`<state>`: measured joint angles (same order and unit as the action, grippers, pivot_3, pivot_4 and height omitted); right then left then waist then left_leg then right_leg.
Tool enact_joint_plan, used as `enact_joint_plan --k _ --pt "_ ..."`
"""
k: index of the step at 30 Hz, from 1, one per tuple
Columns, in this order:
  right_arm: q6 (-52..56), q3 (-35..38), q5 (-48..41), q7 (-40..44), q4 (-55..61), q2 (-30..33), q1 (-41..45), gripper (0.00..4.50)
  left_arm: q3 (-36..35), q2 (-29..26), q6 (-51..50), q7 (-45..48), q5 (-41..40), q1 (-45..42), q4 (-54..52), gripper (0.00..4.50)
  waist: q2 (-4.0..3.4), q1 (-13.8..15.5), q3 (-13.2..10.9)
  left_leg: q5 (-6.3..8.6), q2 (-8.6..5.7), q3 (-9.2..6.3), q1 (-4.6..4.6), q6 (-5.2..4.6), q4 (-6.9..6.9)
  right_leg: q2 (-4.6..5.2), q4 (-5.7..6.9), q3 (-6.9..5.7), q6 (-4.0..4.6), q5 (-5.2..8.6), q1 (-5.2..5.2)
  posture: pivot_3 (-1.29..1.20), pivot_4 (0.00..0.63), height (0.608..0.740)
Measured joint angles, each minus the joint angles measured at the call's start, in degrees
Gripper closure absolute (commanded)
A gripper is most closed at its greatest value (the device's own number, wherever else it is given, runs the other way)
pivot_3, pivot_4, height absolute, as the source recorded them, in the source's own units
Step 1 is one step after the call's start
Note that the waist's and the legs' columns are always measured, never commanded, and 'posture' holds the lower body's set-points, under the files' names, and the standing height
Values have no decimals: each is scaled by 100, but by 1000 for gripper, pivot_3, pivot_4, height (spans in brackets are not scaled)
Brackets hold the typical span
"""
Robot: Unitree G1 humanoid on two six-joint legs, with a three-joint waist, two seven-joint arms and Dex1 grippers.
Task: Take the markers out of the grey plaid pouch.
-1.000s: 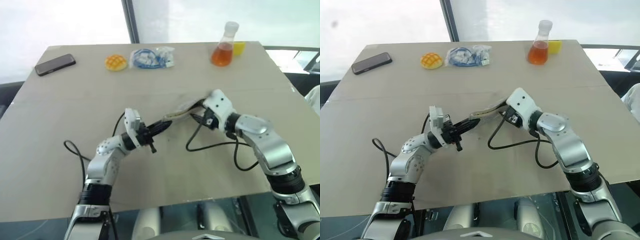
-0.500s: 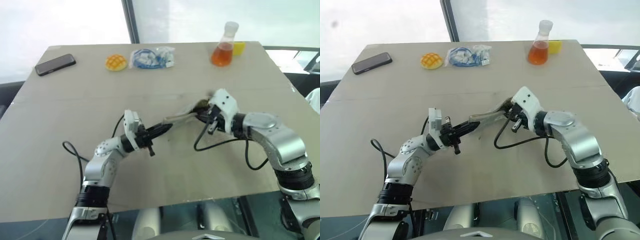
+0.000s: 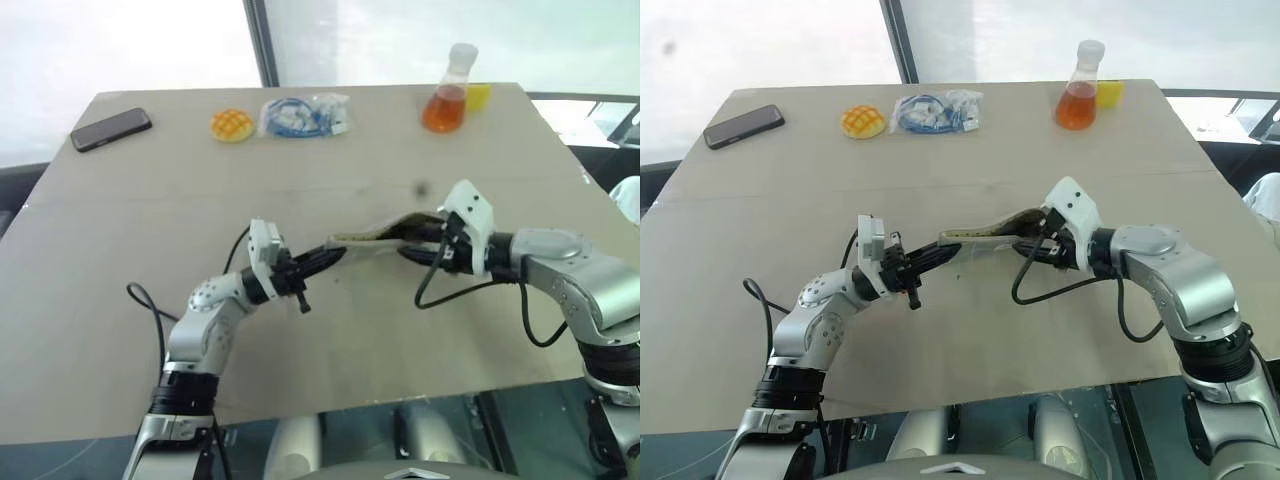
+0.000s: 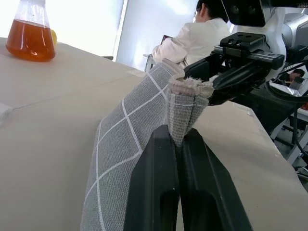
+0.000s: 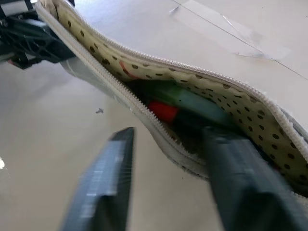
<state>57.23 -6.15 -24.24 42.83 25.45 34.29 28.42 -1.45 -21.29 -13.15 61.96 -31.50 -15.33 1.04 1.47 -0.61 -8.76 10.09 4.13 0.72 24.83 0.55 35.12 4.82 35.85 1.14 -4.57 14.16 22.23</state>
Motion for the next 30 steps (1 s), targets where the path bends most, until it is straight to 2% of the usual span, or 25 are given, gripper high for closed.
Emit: enact_joint_plan --k 4,7,10,12,23,28,30 --pt "186 73 -232 -171 105 -142 -20 1686 2 0 0 -32 8 2 -25 4500 1 1 0 0 0 0 1 0 0 0 0 1 0 0 0 0 150 740" --pt "438 277 -434 -333 60 -267 30 2439 7 0 1 -47 44 2 -34 4500 1 8 0 0 0 0 1 0 0 0 0 1 0 0 0 0 150 740" --pt "628 461 -620 -477 -23 -427 136 3866 44 12 10 -47 78 7 -38 4500 0 4 0 0 0 0 1 0 0 0 0 1 0 0 0 0 150 740" --pt "714 516 -707 -564 -71 -507 202 4464 58 11 9 -50 86 19 -62 4500 0 1 0 0 0 0 1 0 0 0 0 1 0 0 0 0 150 740" --pt "750 323 -648 -991 -576 -681 375 4464 144 -26 -392 -313 -10 77 -682 4500 0 0 -1 0 0 0 3 0 0 0 0 2 0 0 0 0 150 740" --pt "444 -498 -252 -804 -493 -155 382 4464 145 -12 -691 -335 -246 68 -749 4500 0 -2 -1 0 0 0 2 0 0 0 0 2 0 0 1 0 150 740" --pt "392 -660 -259 -590 -202 160 314 4464 78 71 -1167 -427 -728 37 -845 4500 2 8 -6 0 -1 0 6 0 0 1 -1 2 0 0 1 0 150 740"
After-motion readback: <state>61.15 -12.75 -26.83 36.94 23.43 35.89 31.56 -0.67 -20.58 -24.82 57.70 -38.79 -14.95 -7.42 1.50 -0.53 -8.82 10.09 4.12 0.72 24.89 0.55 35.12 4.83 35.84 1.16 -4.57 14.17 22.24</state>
